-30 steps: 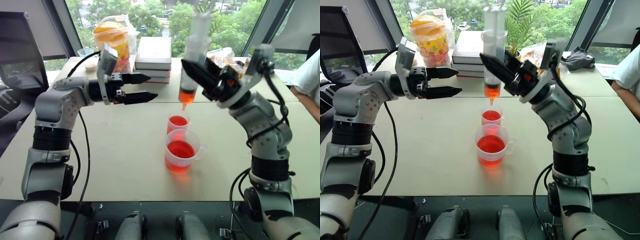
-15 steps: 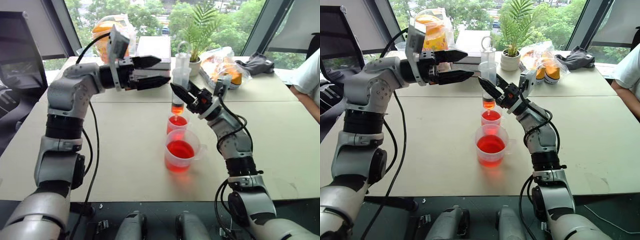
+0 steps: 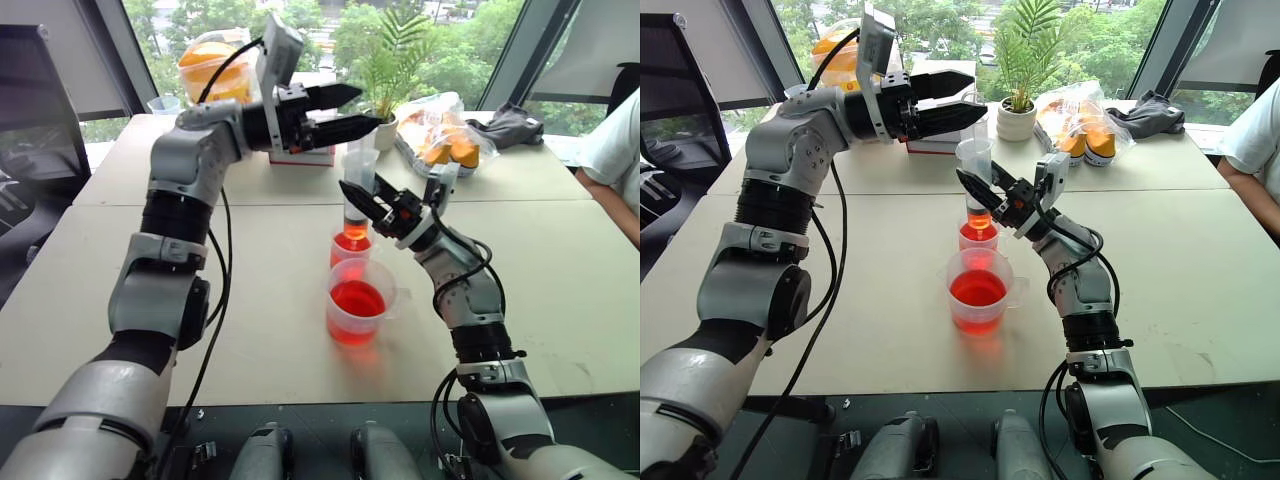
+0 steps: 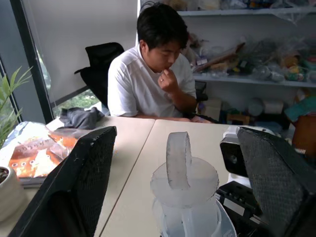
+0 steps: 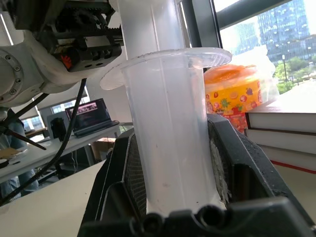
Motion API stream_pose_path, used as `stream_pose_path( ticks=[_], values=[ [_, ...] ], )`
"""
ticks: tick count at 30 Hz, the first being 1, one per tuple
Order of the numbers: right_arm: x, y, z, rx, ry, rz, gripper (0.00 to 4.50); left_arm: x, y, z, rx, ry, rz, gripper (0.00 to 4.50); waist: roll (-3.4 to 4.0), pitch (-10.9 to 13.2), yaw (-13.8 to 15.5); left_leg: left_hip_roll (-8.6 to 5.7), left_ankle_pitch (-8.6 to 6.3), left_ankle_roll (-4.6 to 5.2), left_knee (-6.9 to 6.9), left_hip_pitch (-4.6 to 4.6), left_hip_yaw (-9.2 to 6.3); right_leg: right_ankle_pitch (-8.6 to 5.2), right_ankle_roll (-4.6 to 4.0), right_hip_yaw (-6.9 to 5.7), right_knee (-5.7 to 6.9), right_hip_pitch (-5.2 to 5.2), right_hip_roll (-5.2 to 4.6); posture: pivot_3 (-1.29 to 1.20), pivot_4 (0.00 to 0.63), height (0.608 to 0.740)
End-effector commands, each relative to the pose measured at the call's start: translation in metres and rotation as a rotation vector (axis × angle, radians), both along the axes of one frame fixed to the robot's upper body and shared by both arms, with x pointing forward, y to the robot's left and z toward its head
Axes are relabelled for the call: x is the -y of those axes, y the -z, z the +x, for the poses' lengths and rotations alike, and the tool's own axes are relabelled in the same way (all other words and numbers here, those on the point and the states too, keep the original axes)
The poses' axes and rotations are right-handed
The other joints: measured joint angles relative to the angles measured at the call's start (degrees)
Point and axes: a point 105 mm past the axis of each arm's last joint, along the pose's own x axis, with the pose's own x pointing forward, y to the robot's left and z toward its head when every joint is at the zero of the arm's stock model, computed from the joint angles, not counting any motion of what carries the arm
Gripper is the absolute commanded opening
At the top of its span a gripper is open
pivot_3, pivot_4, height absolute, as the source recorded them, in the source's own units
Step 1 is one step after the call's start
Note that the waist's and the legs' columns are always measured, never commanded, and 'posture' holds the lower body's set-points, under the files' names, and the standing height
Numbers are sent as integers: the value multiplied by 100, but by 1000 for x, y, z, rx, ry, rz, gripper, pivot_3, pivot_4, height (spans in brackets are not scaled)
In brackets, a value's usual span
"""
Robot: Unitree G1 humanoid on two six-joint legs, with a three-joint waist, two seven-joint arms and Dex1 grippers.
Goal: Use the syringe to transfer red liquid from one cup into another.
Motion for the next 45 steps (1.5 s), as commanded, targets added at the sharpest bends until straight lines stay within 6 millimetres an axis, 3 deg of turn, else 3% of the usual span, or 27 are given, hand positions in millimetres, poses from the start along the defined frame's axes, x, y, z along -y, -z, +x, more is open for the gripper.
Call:
stream_pose_path(
  ticks=[1, 5, 6, 12, 24, 45],
  values=[
    [-2, -18, -7, 76, -8, 4, 1386, 3, -16, -6, 72, 21, -10, 2219, 0, 0, 10, 0, 0, 0, 0, 0, 0, 0, 0, 0, 0, 0, 0, 0, 150, 740],
    [-1, -20, -7, 82, -8, 0, 1386, 2, -16, -7, 68, 28, -13, 179, 0, 0, 20, -1, 0, 0, 0, -1, 1, 0, 0, 1, -1, 0, -2, 0, 150, 740],
    [-1, -21, -8, 85, -7, 0, 1386, 2, -15, -7, 68, 28, -11, 79, 0, 0, 28, -1, 0, 0, 0, -1, 1, 0, 0, 1, -1, 0, -2, 0, 150, 740],
    [3, -29, -10, 114, 2, -4, 1386, 3, -2, -9, 72, 44, 40, 79, 0, 0, 23, -1, 0, 0, 0, -1, 0, 0, 0, 1, -1, 0, -2, 0, 150, 740],
    [15, -76, -20, 224, 35, 26, 1386, 7, 33, -12, 36, 55, 102, 79, 0, 0, 27, -2, 0, 0, 0, -1, 0, 0, 0, 1, 0, 0, -4, 0, 150, 740],
    [17, -98, -24, 259, 26, 30, 1386, 6, 49, -14, -9, 39, 109, 79, 0, 0, 30, -2, 0, 0, 1, -1, 0, 0, 0, 1, 0, 0, -5, 0, 150, 740]
  ],
)
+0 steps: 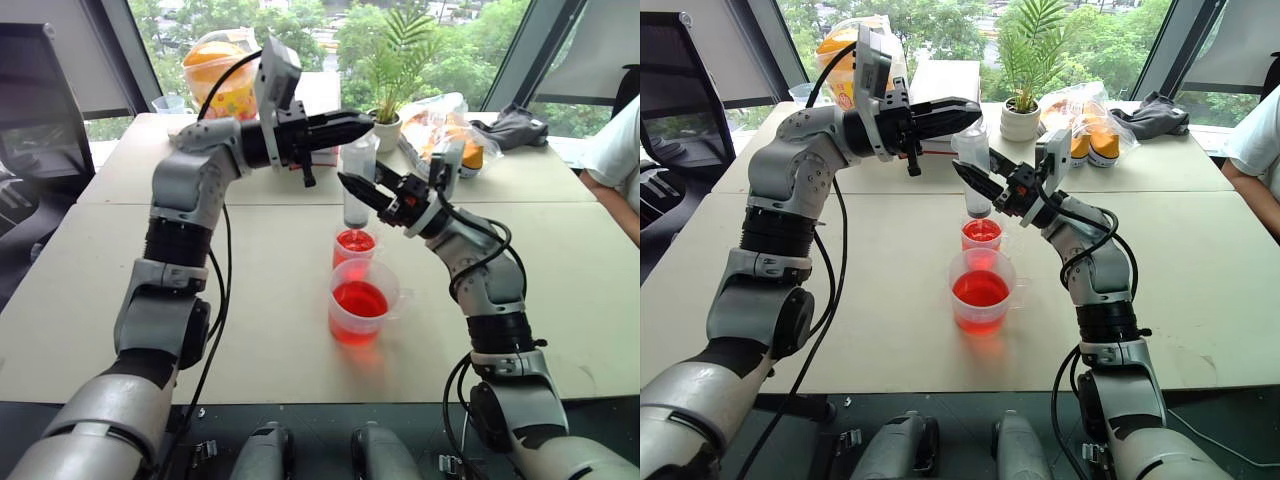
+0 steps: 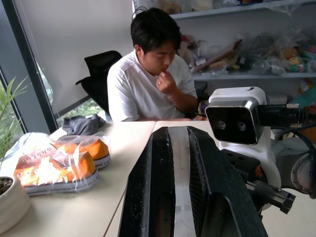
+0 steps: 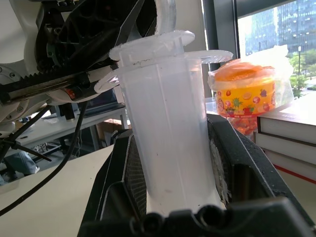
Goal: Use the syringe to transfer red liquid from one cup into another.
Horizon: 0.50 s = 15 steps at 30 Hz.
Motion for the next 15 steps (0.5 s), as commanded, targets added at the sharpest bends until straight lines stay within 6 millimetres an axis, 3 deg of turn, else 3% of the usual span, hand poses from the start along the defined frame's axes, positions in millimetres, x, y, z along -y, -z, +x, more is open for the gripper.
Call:
stream_pose_path(
  ticks=[1, 6, 9, 15],
  values=[
    [16, -70, -18, 232, 29, 131, 1386, 4, 34, 4, -99, 7, 96, 79, 0, 0, 0, 0, 0, 0, 0, 0, 0, 0, 0, 0, 0, 0, 0, 0, 150, 740],
    [12, -52, -14, 184, 23, 108, 1386, -7, 14, 6, -86, -16, 57, 79, 0, 0, -1, 0, 0, 0, 0, 0, 0, 0, 0, 0, 0, 0, 0, 0, 150, 740],
    [9, -44, -12, 154, 15, 105, 1386, -17, 1, 6, -86, -33, 31, 1289, 1, 0, -4, 0, 0, 0, 0, 1, 0, 0, 0, 0, 1, 0, 1, 0, 150, 740],
    [6, -35, -10, 121, 5, 95, 1386, -45, -12, 1, -78, -67, 17, 4422, 1, 1, -21, 1, 0, 0, -2, 1, -2, 0, 0, -1, 1, -1, 3, 0, 150, 740]
  ],
)
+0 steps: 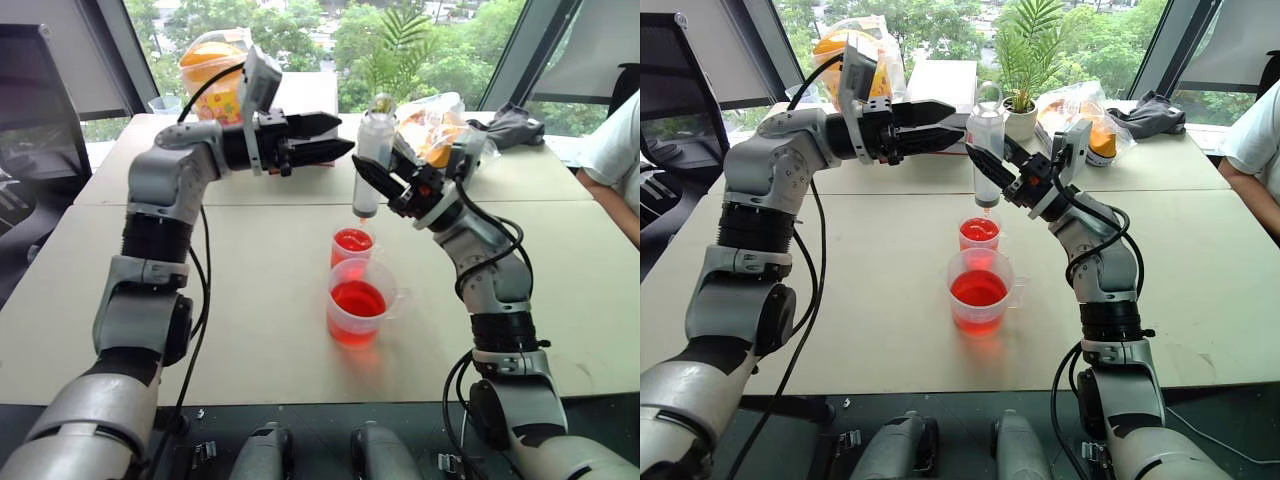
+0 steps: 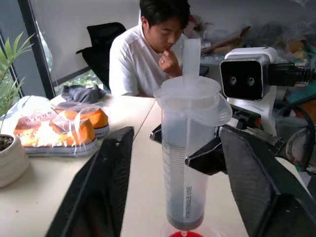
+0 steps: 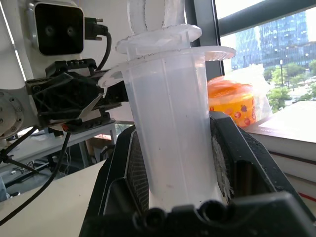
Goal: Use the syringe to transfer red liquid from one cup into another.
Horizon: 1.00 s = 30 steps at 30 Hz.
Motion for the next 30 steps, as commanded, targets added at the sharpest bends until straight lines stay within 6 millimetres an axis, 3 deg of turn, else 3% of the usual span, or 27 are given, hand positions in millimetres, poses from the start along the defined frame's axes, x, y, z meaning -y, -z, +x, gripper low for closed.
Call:
stream_pose_path(
  ticks=[1, 6, 9, 13, 15, 21, 23, 25, 30],
  values=[
    [-4, -22, -9, 87, -24, 19, 1386, -16, -14, -10, 52, -2, -15, 4473, 0, 0, 2, 0, 0, 0, 0, 0, 0, 0, 0, 0, 0, 0, 0, 0, 150, 740],
    [0, -24, -5, 59, -2, 29, 1386, -28, 8, -21, 30, -1, 62, 4473, 0, 0, 4, 0, 0, 0, 0, 1, 1, 0, 0, 1, 1, 0, -6, 0, 150, 740],
    [10, -38, 1, 13, 54, 65, 1386, -31, 21, -25, 2, -8, 78, 4473, 0, 0, 26, -1, 1, -2, 0, 0, 1, 0, 0, 1, 2, 0, -12, 0, 150, 740],
    [40, -66, 11, -148, 182, 108, 1386, -32, 36, -33, -30, -3, 85, 4473, 1, 0, 45, -3, 1, -2, 1, -3, -1, 0, -1, 0, 0, 0, -29, 0, 150, 740],
    [57, -71, 15, -267, 251, 91, 1386, -31, 42, -37, -43, 1, 88, 4473, 1, 0, 44, -3, 1, -3, -2, -5, -4, 0, -2, 1, -4, -1, -35, 0, 150, 740],
    [111, -15, 13, -704, 503, -284, 1386, -28, 56, -48, -64, 15, 94, 4473, 0, 0, 28, -2, 0, -3, -20, -7, -6, -3, -9, 5, -22, -3, -46, 0, 150, 740],
    [133, 17, 9, -857, 585, -385, 1386, -28, 58, -52, -68, 25, 92, 4473, 1, 0, -4, -2, 0, -3, -20, -6, -3, -2, -10, 9, -23, -4, -46, 0, 150, 740],
    [153, 54, 4, -1019, 634, -448, 1386, -27, 62, -55, -75, 32, 94, 4473, 1, 0, 3, -2, 0, -2, -21, -5, -2, -2, -10, 9, -23, -4, -46, 0, 150, 740],
    [173, 102, -1, -1198, 670, -485, 1386, -27, 68, -58, -84, 25, 102, 4473, 2, 1, 10, -3, 0, -2, -19, -7, 5, -1, -9, 10, -23, -4, -42, 0, 150, 740]
  ],
)
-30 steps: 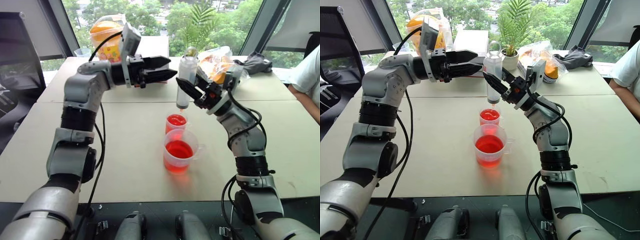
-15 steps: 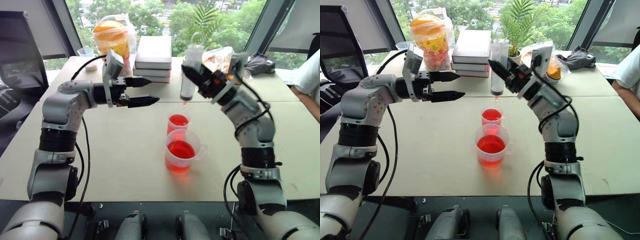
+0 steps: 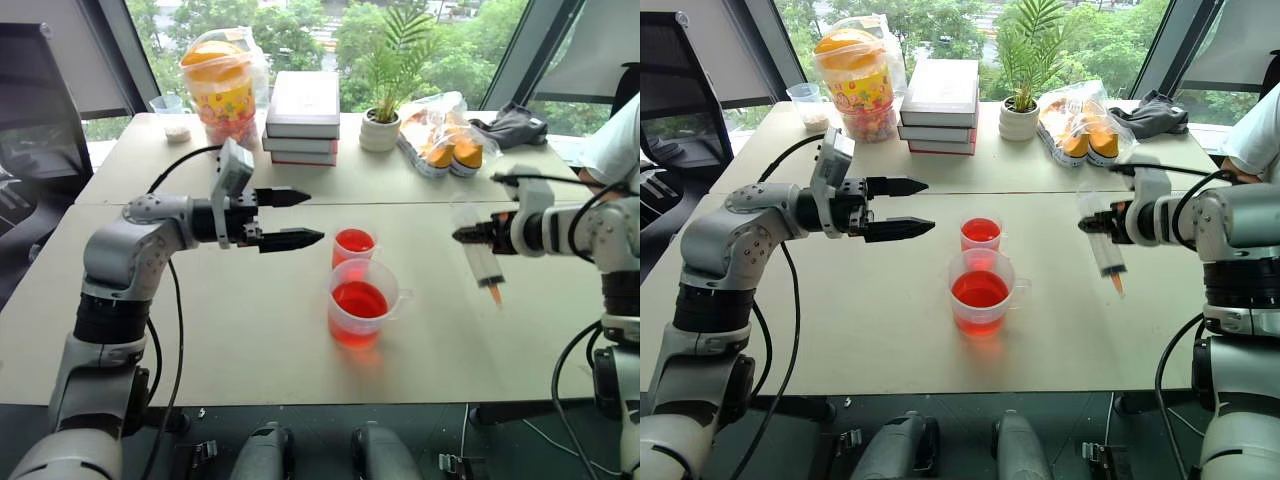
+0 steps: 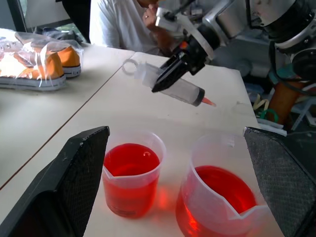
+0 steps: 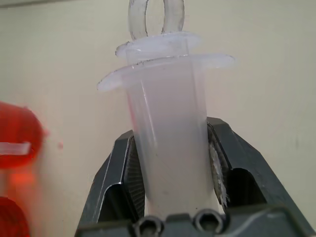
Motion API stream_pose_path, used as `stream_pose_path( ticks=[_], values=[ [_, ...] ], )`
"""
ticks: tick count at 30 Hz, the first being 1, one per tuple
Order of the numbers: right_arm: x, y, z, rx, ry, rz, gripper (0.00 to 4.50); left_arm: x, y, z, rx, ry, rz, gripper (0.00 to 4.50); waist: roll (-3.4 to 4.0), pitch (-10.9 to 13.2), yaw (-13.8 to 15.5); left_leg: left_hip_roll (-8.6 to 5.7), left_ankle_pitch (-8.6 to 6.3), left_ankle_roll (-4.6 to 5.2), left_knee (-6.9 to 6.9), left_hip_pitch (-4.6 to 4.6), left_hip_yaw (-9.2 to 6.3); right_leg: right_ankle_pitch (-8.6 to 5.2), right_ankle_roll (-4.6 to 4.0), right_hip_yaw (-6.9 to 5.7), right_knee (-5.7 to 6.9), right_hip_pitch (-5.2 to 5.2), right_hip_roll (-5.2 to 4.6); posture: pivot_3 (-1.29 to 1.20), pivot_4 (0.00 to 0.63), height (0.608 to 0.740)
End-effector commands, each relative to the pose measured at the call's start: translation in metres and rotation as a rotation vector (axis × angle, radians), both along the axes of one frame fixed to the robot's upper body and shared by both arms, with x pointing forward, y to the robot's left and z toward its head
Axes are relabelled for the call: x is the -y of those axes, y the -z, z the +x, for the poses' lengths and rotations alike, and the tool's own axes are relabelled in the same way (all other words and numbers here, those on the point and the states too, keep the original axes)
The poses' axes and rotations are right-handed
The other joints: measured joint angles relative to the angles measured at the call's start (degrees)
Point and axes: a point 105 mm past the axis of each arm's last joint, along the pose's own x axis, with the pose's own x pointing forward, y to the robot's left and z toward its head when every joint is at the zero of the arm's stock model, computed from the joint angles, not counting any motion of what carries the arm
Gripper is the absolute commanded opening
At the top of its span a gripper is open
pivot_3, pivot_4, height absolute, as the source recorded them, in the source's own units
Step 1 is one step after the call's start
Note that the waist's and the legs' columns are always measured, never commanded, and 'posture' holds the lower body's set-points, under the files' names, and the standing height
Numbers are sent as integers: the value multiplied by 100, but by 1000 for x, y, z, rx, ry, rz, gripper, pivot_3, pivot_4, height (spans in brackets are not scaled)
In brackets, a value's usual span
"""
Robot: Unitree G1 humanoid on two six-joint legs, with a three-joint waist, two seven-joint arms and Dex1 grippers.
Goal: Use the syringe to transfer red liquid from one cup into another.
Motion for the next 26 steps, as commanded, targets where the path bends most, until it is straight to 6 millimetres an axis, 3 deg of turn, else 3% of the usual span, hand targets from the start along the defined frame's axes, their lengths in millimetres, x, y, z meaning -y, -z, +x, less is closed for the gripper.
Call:
stream_pose_path(
  ticks=[1, 3, 9, 10, 13, 15, 17, 20, 23, 26],
  values=[
    [13, 12, 2, -27, 33, -10, 1386, 1, -7, -7, 37, 6, 0, 4473, 0, 0, 0, 0, 0, 0, 1, 0, 1, 0, 1, 0, 0, 0, 3, 0, 150, 740],
    [16, 23, 2, -51, 46, -4, 1386, 1, -6, -8, 33, 5, 5, 4473, 0, 0, 8, 0, 0, 0, 3, 0, 1, 1, 1, -1, 0, 1, 9, 0, 150, 740],
    [12, 15, 3, -19, 16, 43, 4304, 0, -4, -13, 14, 9, 12, 4500, -1, 0, 10, 0, 0, 1, 7, 1, 4, 1, 3, -5, 2, 3, 23, 0, 150, 740],
    [12, 10, 2, -4, 5, 42, 4444, 0, -3, -13, 12, 10, 13, 4500, -1, 0, 11, 0, 0, 2, 10, 1, 4, 2, 4, -5, 3, 4, 25, 0, 150, 740],
    [15, -9, -3, 67, -30, -1, 4444, 0, -2, -15, 5, 14, 21, 4500, -1, 0, 31, 0, 0, 2, 12, 1, 4, 2, 4, -6, 3, 5, 25, 0, 150, 740],
    [13, -33, -13, 163, -103, -31, 4444, -2, -1, -17, 0, 15, 31, 4500, 0, 0, 43, 0, -2, 4, 12, 0, 4, 1, 5, -7, 2, 5, 25, 0, 150, 740],
    [1, -62, -27, 289, -211, -6, 4444, -5, 2, -19, -7, 14, 49, 4500, 3, 2, 38, 0, -4, 8, 11, -5, 2, 0, 6, -8, -1, 2, 25, 0, 150, 740],
    [-26, -97, -65, 442, -434, 121, 4444, -10, 5, -21, -17, 8, 67, 4500, 2, 1, 23, 2, -6, 11, 9, -5, 2, 0, 7, -7, -3, 2, 26, 0, 150, 740],
    [-34, -106, -101, 479, -557, 144, 4444, -17, 6, -23, -29, 5, 88, 4500, 1, 1, 29, 6, -6, 11, 11, 3, -8, 0, 7, -13, 0, 14, 25, 0, 150, 740],
    [-32, -100, -119, 462, -579, 114, 4444, -22, 7, -24, -39, -3, 104, 4500, 1, 1, 35, 5, -6, 11, 19, 13, -10, 0, 7, -14, -1, 30, 20, 0, 150, 740]
  ],
)
